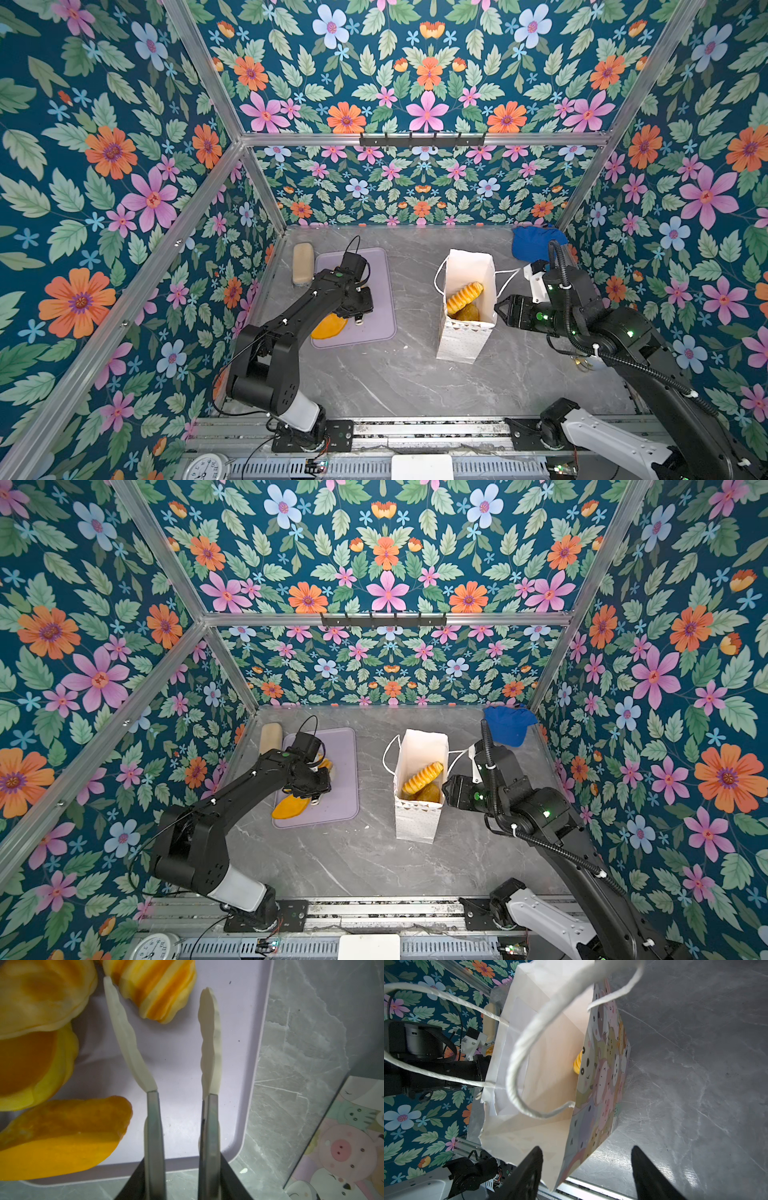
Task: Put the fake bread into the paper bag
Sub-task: 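Pinch the second ridged roll on the tray with the tongs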
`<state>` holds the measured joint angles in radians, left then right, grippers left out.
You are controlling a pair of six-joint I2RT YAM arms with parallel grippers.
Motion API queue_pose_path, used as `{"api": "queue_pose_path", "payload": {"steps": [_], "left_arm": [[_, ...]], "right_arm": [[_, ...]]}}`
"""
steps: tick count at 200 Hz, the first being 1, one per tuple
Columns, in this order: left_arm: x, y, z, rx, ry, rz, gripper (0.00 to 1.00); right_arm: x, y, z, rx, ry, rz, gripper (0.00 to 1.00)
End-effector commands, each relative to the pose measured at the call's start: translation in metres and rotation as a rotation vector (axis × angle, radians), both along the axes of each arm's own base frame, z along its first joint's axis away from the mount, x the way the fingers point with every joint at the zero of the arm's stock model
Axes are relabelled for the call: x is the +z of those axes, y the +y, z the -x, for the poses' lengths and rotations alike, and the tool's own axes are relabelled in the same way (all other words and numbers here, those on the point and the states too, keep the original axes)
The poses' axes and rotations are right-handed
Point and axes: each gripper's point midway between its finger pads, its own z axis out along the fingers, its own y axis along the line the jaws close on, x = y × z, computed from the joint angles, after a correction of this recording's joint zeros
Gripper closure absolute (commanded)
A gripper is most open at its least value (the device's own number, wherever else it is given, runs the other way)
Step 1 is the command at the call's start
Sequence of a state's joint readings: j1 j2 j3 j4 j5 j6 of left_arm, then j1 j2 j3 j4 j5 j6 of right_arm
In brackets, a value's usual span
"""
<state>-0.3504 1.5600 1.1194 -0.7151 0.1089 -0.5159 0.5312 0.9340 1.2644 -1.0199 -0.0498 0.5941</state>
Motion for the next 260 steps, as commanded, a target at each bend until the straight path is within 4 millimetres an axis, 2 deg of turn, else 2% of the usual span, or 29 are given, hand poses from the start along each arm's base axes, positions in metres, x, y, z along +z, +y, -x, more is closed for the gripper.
{"api": "queue_pose_path", "payload": {"steps": [1,77,118,183,215,260], "left_arm": [[0.001,0.001,-0.011,-0.003,-0.027,0.01,0.55],[-0.005,-0.001,-0.037,0.017,-0.034,0.033,0.58],[-0.002,-0.002,-0.044,0.022,-0.048,0.037,0.75],[0.01,-0.001,-0.034,0.004,-0.055,0.041,0.91],[0.021,0.001,-0.022,-0.009,-0.063,0.045,0.93],[0.047,-0.001,-0.005,-0.052,-0.105,0.052,0.97]], "right_arm": [[0.001,0.0,-0.002,-0.002,-0.012,0.004,0.32],[0.002,0.0,-0.003,-0.005,-0.016,0.005,0.33],[0.001,0.0,-0.004,-0.005,-0.014,0.006,0.32],[0.003,0.0,-0.004,-0.006,-0.019,0.001,0.32],[0.004,0.0,-0.004,-0.007,-0.021,-0.001,0.32],[0.004,0.003,-0.006,-0.004,-0.016,-0.008,0.32]]}}
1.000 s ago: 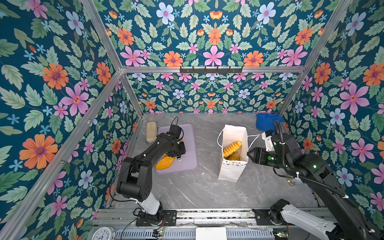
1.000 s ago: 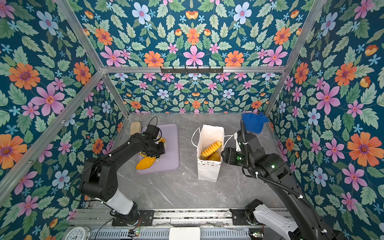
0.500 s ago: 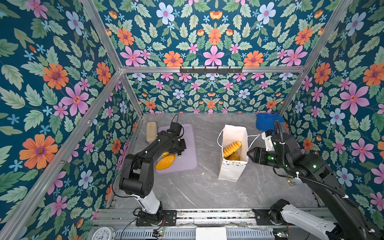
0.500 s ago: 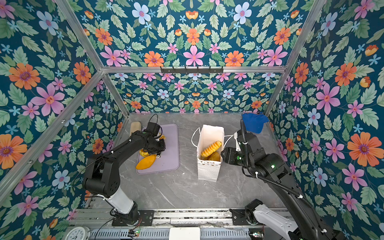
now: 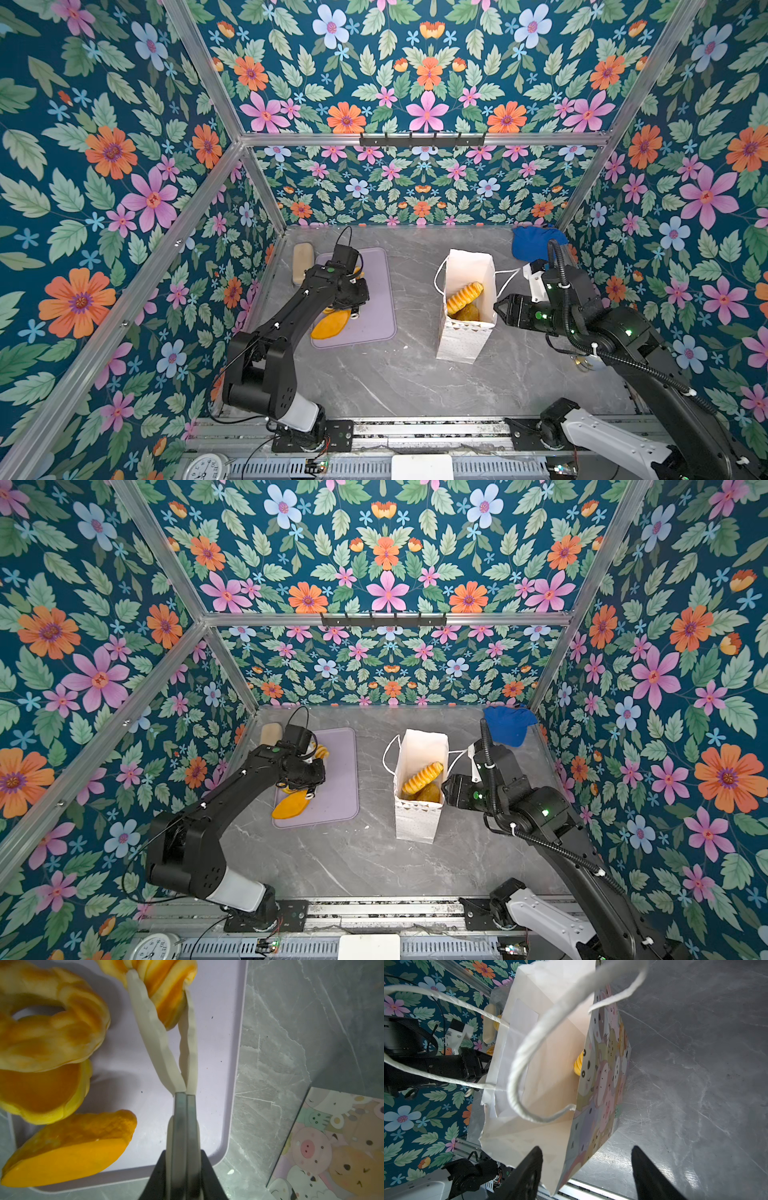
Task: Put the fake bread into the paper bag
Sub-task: 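Pinch the second ridged roll on the tray with the tongs, then lift the ridged roll and carry it over the paper bag with the left gripper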
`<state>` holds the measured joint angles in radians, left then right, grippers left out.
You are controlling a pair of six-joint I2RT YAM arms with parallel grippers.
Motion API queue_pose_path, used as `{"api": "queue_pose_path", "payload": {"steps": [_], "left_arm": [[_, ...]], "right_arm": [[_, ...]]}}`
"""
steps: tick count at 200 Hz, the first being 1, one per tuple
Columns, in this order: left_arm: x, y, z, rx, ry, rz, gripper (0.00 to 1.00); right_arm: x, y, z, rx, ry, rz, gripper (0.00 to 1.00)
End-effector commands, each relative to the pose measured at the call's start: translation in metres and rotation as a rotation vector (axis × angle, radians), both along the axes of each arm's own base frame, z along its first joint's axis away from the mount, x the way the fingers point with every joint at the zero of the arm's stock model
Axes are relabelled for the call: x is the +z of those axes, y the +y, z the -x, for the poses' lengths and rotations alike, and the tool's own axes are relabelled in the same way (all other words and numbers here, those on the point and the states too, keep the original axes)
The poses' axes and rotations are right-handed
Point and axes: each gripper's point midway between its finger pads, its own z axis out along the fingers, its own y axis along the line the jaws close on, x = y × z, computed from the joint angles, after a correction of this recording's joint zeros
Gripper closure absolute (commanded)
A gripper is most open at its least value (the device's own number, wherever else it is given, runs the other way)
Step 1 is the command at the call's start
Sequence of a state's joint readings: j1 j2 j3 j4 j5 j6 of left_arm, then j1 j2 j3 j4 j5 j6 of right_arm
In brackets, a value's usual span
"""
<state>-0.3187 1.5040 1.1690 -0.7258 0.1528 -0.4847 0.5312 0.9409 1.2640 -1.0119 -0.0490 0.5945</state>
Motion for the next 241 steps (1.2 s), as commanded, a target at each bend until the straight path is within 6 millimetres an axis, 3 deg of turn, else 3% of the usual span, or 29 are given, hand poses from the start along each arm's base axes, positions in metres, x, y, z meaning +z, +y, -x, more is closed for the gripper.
{"api": "queue_pose_path", "payload": {"steps": [1,99,137,241], "left_arm": [[0.013,-0.002,0.007,-0.039,-0.026,-0.008,0.97],[0.114,-0.029,0.004,-0.217,-0.311,-0.112,0.98],[0.137,-0.06,0.015,-0.311,-0.413,-0.2,0.99],[0.21,-0.083,0.052,-0.435,-0.641,-0.181,1.0]], "right_arm": [[0.004,0.002,-0.003,-0.002,-0.015,-0.008,0.32],[0.004,0.003,-0.004,-0.001,-0.006,-0.013,0.32],[0.005,0.002,-0.003,-0.005,-0.009,-0.011,0.32],[0.005,-0.002,-0.003,-0.01,-0.011,0.012,0.32]]}}
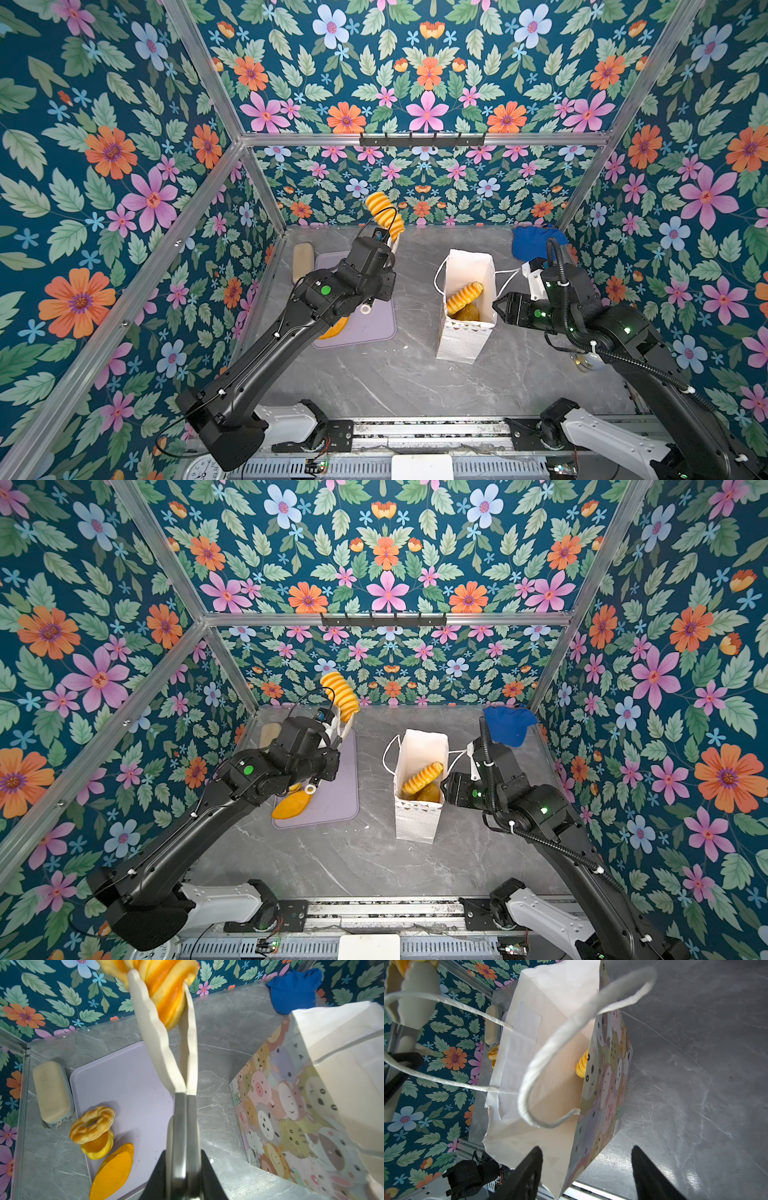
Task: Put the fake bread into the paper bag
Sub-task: 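Lift the ridged roll and carry it over the paper bag with the left gripper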
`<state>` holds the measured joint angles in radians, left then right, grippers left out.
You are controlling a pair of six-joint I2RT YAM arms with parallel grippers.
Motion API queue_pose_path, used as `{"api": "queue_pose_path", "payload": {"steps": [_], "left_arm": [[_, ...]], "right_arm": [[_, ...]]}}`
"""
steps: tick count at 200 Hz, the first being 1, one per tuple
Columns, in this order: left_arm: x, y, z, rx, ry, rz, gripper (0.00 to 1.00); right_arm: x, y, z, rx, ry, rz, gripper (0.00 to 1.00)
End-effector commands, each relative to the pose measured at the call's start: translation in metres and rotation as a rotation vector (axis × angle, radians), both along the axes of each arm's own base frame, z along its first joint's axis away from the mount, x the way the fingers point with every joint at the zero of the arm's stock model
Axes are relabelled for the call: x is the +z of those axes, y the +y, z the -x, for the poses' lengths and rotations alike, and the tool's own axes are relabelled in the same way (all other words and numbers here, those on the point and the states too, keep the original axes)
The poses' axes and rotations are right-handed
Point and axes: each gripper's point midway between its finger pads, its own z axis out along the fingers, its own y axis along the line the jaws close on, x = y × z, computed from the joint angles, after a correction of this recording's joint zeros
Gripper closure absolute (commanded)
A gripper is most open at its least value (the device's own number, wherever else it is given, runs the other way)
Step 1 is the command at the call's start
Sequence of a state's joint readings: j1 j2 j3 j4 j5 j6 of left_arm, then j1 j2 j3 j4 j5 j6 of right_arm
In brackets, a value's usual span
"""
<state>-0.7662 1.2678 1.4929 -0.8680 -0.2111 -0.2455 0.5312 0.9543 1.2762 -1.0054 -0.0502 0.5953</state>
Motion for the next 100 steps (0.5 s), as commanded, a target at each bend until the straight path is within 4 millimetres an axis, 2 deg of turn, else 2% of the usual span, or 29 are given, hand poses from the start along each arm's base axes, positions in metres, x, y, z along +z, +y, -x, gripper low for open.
{"api": "queue_pose_path", "payload": {"steps": [1,46,100], "left_arm": [[0.022,-0.003,0.002,-0.029,-0.078,0.004,1.0],[0.036,-0.014,0.021,-0.092,-0.079,-0.018,1.0],[0.063,-0.048,0.043,-0.199,-0.119,-0.02,1.0]], "right_arm": [[0.003,-0.004,0.0,-0.011,-0.007,0.018,0.32],[0.012,-0.012,0.0,-0.023,-0.03,0.054,0.29],[0.018,-0.012,-0.005,-0.028,-0.045,0.062,0.26]]}}
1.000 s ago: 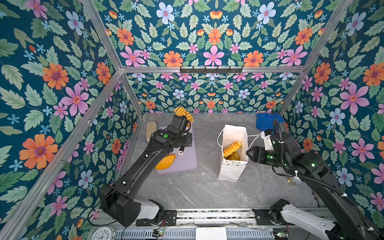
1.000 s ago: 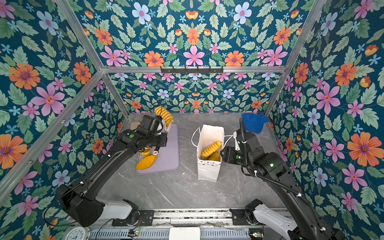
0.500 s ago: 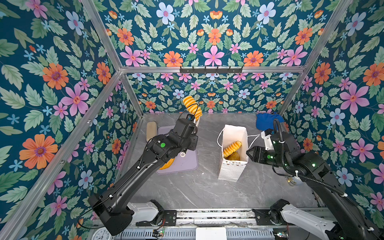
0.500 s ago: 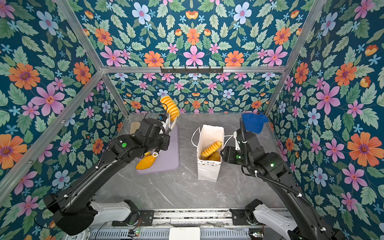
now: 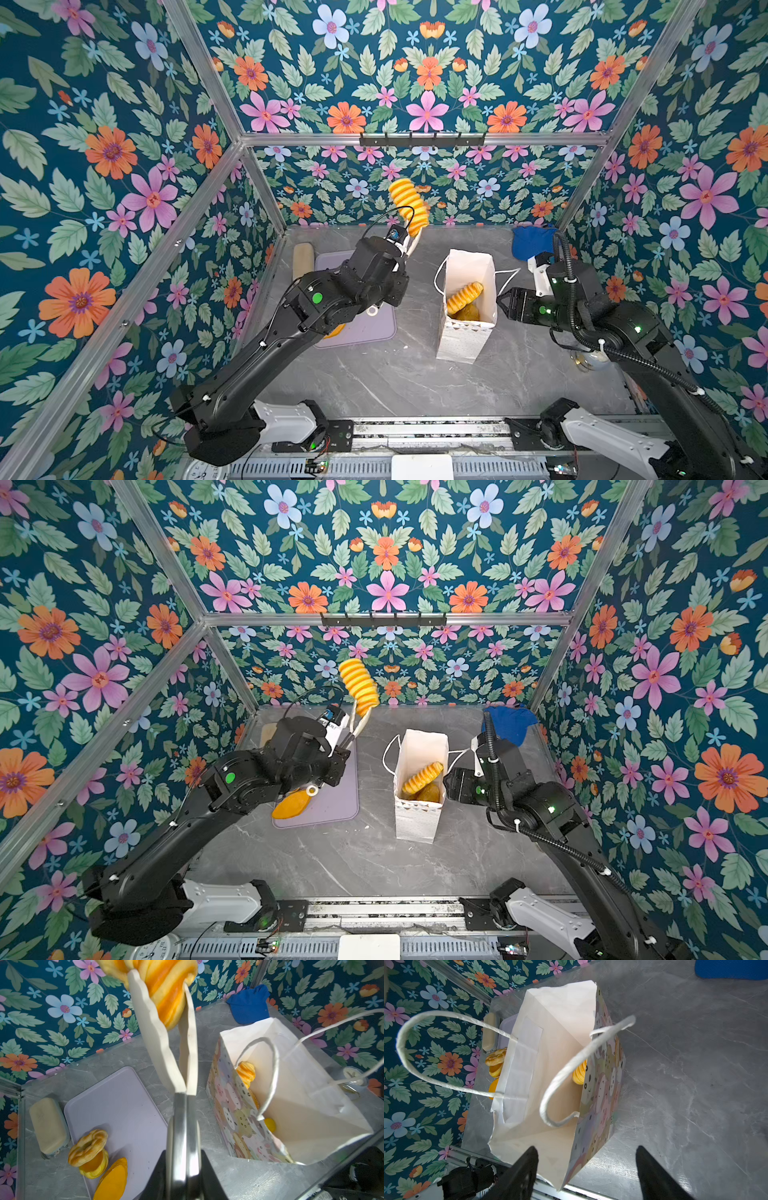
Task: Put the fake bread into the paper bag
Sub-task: 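Lift the ridged roll and carry it over the paper bag with the left gripper, then lower the ridged roll into the bag and open the tongs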
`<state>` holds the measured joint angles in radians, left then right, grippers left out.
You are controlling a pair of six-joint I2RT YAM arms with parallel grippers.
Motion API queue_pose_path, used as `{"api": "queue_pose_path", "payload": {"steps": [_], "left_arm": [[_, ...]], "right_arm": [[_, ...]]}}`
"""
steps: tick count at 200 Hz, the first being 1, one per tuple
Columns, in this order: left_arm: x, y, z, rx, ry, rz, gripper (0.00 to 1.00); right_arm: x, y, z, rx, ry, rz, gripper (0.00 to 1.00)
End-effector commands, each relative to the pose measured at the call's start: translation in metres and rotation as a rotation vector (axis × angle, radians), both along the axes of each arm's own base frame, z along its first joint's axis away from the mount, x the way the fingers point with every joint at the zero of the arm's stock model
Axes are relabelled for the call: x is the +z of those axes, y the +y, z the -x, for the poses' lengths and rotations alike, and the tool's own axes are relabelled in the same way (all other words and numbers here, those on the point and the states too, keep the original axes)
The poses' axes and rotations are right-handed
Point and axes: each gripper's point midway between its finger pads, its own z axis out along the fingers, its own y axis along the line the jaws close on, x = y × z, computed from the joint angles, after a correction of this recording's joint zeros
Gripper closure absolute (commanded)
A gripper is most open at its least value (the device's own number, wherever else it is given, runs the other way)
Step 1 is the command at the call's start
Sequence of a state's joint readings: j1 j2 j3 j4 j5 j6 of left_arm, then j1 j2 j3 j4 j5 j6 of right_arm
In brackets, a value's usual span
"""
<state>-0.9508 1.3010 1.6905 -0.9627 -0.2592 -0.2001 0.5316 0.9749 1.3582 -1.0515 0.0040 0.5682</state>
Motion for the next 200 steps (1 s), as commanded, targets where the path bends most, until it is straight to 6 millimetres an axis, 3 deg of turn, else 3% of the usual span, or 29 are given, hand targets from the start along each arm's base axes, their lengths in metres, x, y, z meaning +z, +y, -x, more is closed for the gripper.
{"api": "queue_pose_path", "payload": {"steps": [1,47,75,118,200], "left_arm": [[0.011,-0.009,0.005,-0.026,-0.035,-0.021,1.0],[0.038,-0.04,0.031,-0.133,-0.073,0.017,1.0],[0.043,-0.065,0.051,-0.214,-0.073,0.031,1.0],[0.023,-0.098,0.072,-0.29,-0.033,0.022,1.0],[-0.036,-0.095,0.081,-0.279,0.103,-0.064,1.0]], "right_arm": [[-0.001,-0.003,-0.002,-0.009,-0.002,0.021,0.26],[-0.001,0.001,-0.007,-0.008,0.002,0.017,0.26],[0.0,0.002,-0.01,-0.011,0.001,0.015,0.26],[0.003,0.001,-0.008,-0.017,-0.007,0.006,0.26],[-0.006,0.004,-0.005,-0.01,0.013,-0.011,0.33]]}}
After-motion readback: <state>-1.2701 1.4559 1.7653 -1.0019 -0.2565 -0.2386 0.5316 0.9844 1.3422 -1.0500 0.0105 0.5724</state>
